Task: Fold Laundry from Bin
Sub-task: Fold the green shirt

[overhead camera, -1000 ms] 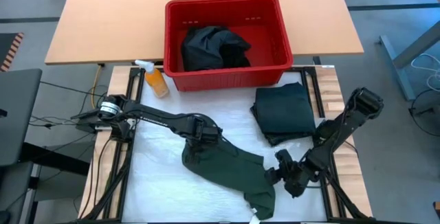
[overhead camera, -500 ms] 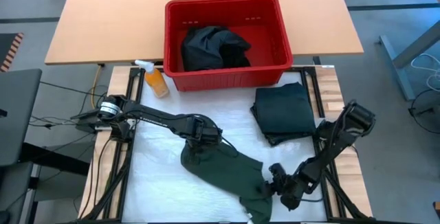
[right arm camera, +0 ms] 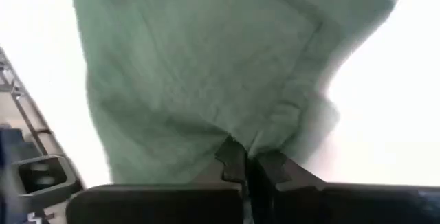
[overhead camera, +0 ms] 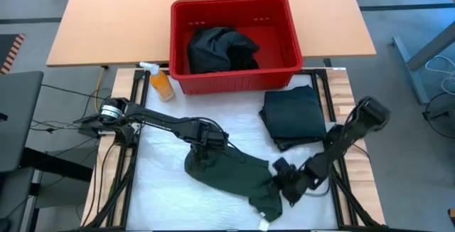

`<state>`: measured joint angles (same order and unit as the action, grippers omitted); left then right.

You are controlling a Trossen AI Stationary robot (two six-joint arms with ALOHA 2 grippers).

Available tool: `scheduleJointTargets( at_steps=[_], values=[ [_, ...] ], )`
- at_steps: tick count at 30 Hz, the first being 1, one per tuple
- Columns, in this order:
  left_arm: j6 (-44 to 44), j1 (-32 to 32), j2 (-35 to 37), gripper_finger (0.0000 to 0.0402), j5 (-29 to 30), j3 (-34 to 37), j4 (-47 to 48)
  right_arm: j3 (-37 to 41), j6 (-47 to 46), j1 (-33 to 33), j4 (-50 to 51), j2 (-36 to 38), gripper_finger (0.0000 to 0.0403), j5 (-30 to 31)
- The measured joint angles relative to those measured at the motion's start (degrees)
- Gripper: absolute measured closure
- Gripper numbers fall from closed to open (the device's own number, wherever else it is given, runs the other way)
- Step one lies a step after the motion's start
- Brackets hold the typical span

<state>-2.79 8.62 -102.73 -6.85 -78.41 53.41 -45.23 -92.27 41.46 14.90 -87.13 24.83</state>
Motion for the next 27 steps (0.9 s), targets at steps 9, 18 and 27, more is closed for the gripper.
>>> scheduleJointTargets(
  at_steps=[9, 18, 27],
  values=[
    [-2.99, 0.33, 13.07, 0.0401, 12.88, 0.00, 1.63, -5.71, 32.58, -15.81, 13.58, 22.28, 0.0385, 4.08],
    [-12.90, 0.80, 27.59, 0.0401, 23.44, 0.00, 6.41, -17.35, 60.74, -29.26, 19.11, 26.92, 0.0385, 3.01],
    [-25.13, 7.98, 27.69, 0.0401, 22.72, 3.14, 13.08, -12.11, 54.13, -24.96, 16.43, 14.90, 0.0385, -13.63]
  ],
)
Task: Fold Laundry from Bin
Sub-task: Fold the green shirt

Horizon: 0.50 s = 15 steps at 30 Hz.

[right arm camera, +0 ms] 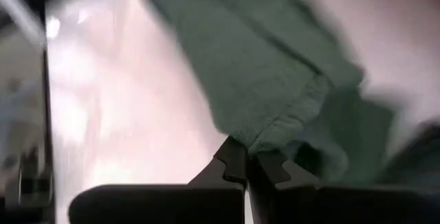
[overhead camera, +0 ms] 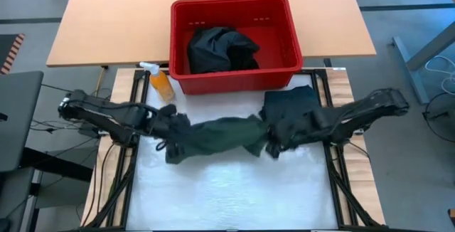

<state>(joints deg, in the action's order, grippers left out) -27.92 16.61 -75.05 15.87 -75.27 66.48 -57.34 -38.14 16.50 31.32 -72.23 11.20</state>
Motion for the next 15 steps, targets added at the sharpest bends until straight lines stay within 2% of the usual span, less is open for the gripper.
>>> scheduleJointTargets(
  at_steps=[6, 12, 15],
  values=[
    [-11.71, 6.60, -0.02, 0.0401, -4.21, 14.54, -3.33, 1.01, -1.29, 9.04, -12.08, -12.16, 0.0375, -8.33],
    [-18.82, 11.11, -0.04, 0.0401, -10.79, 27.16, -24.61, 1.01, -6.34, 10.06, -13.81, -15.17, 0.0374, -17.63],
    [-21.93, 11.98, -0.04, 0.0401, -12.54, 30.85, -30.18, 1.01, -6.62, 9.08, -12.04, -15.21, 0.0356, -22.28]
  ],
)
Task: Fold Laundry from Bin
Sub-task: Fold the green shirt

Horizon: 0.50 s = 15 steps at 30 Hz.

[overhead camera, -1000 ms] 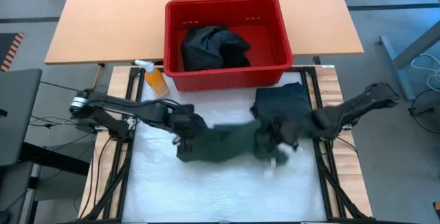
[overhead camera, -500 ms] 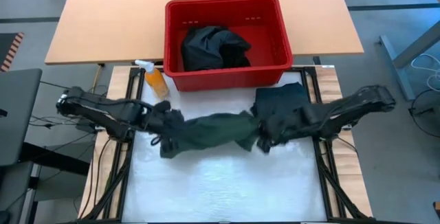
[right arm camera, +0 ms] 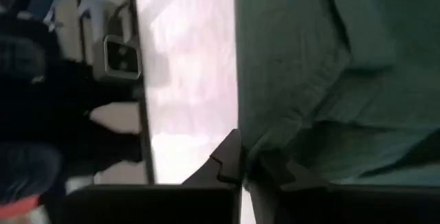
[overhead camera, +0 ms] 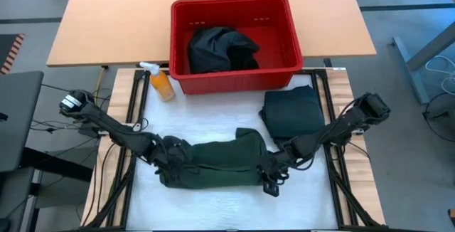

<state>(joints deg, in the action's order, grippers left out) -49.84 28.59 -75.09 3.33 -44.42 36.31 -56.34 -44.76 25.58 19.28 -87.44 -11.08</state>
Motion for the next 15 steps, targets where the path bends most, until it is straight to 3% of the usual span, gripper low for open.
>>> scheduleJointTargets(
  at_steps=[4, 7, 11, 15],
  values=[
    [-2.03, 0.89, 0.00, 0.0401, -0.04, 1.41, -0.01, -0.02, -0.12, -1.41, 2.47, 0.44, 0.0316, -6.52],
    [-2.08, 1.97, 0.00, 0.0401, -0.06, 1.48, 0.28, -0.02, 1.82, -1.80, 5.23, 1.95, 0.0283, -6.56],
    [-3.32, 3.77, 0.00, 0.0401, 0.15, 1.46, 1.88, -0.07, 6.72, -1.54, 11.09, 3.24, 0.0246, 2.06],
    [-5.83, 5.71, 0.00, 0.0401, 0.19, 1.46, 4.56, -0.04, 17.90, -0.91, 12.85, 0.80, 0.0230, 9.56]
  ],
)
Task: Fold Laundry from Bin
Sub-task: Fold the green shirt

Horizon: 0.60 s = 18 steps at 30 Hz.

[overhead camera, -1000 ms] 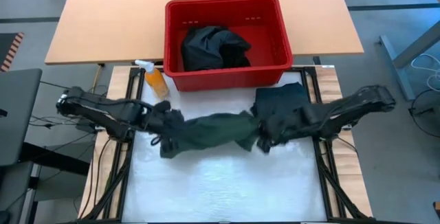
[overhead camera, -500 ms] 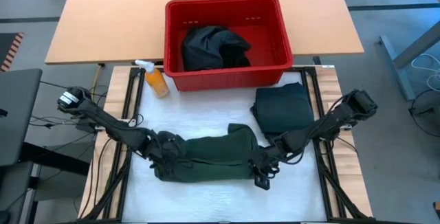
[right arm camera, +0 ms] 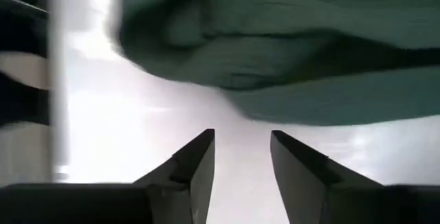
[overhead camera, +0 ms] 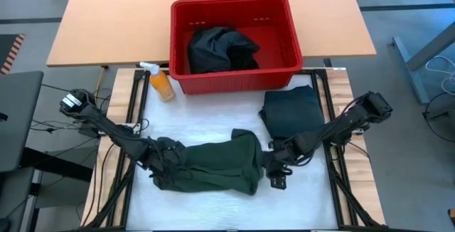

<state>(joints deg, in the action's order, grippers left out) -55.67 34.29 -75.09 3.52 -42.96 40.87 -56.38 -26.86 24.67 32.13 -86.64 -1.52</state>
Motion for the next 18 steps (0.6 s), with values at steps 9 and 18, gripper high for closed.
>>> scheduleJointTargets(
  at_steps=[9, 18],
  values=[
    [-3.73, 1.45, 0.00, 0.0401, 0.34, 0.01, -0.07, 0.00, 14.91, 2.18, -6.92, -7.25, 0.0233, 4.29],
    [-3.63, 1.45, 0.08, 0.0401, 0.07, 0.00, -1.15, -0.25, 14.27, 1.97, -8.69, -15.00, 0.0254, 8.00]
  ],
)
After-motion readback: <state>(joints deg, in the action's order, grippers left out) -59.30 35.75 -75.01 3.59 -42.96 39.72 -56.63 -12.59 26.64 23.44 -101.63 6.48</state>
